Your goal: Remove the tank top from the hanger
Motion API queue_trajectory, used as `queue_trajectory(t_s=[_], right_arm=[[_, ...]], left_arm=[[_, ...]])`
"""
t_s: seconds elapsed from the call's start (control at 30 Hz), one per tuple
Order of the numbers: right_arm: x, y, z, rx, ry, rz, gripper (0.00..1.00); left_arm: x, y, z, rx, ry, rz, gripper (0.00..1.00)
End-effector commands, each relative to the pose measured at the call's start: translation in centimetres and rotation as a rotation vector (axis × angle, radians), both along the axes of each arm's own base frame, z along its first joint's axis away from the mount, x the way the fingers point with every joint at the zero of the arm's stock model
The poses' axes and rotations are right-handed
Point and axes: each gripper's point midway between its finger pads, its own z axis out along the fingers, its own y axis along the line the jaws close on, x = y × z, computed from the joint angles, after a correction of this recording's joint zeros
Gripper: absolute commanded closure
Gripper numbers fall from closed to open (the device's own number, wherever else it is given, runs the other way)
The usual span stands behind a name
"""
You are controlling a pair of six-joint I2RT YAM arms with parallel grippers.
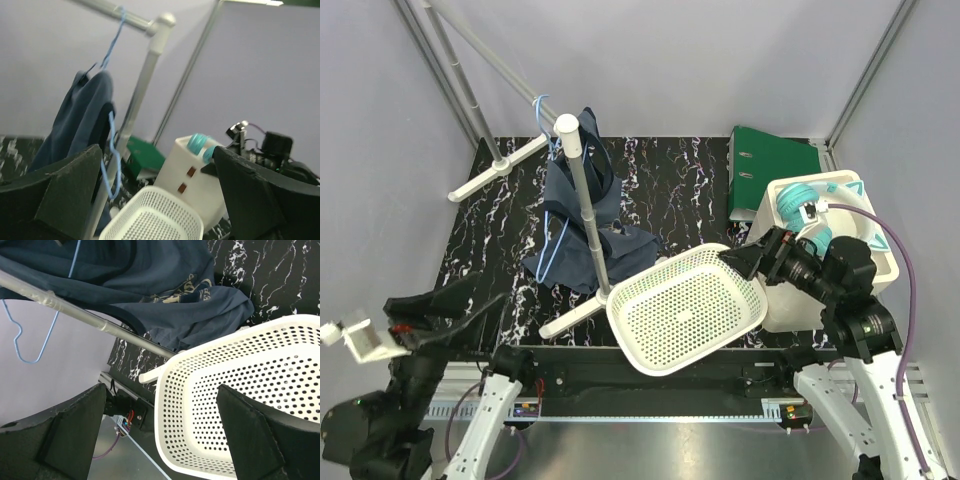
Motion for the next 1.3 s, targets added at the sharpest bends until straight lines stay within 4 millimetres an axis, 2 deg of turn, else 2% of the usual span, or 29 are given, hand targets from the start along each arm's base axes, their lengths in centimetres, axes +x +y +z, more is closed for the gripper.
queue_trajectory(t_s=[0.0, 0.03, 0.1, 0.23, 0.33, 0.37, 0.5, 0.57, 0.63, 0.73, 0.8, 0.87, 0.9, 1.07, 1.27], right_arm=[[0.8, -0.2, 0.7, -0.038, 0.004, -0.010, 0.00], [0.9, -0.2, 1.2, -0.034, -0.001, -0.011, 0.00], [1.1, 0.0, 1.5, -0.011, 0.019, -0.016, 0.00], [0.9, 0.6, 2.6, 0.014, 0.004, 0.024, 0.00], [0.4, 0.9, 3.2, 0.016, -0.014, 0.059, 0.00], [0.2, 1.1, 3.4, 0.016, -0.022, 0.076, 0.00], [-1.1, 1.5, 4.1, 0.015, -0.060, 0.143, 0.00], [-1.8, 1.7, 4.4, 0.013, -0.083, 0.177, 0.00], [-2.2, 1.8, 4.6, 0.008, -0.103, 0.196, 0.00], [-2.9, 1.9, 5.2, 0.009, -0.133, 0.223, 0.00], [-3.3, 2.0, 5.5, 0.012, -0.138, 0.246, 0.00], [-3.6, 2.1, 5.7, 0.014, -0.147, 0.263, 0.00], [-3.7, 2.1, 5.8, 0.016, -0.149, 0.265, 0.00], [-4.3, 2.2, 6.2, 0.023, -0.165, 0.279, 0.01], [-4.7, 2.1, 6.5, 0.027, -0.178, 0.282, 0.00]], left_arm=[[3.4, 1.9, -4.3, 0.055, 0.336, 0.148, 0.01], [4.4, 1.6, -4.4, 0.085, 0.377, 0.150, 0.01], [4.2, 1.3, -3.3, 0.120, 0.358, 0.135, 0.01], [5.9, 0.9, -2.1, 0.113, 0.376, 0.131, 0.01], [8.4, 1.8, -2.0, 0.149, 0.434, 0.209, 0.01], [9.7, 1.7, -1.9, 0.185, 0.460, 0.226, 0.01], [12.8, 1.9, -1.7, 0.254, 0.503, 0.278, 0.01], [13.4, 1.3, -1.1, 0.282, 0.494, 0.251, 0.02], [14.6, -0.3, -0.6, 0.300, 0.474, 0.185, 0.04], [15.7, -3.1, -0.5, 0.322, 0.453, 0.042, 0.13], [16.2, -3.9, -0.4, 0.325, 0.447, 0.001, 0.22], [16.5, -5.0, -0.6, 0.322, 0.444, -0.055, 0.25], [16.7, -5.2, -0.3, 0.312, 0.425, -0.065, 0.33], [17.8, -6.1, -1.1, 0.306, 0.438, -0.097, 0.42], [18.8, -6.3, -2.4, 0.317, 0.473, -0.100, 0.60]])
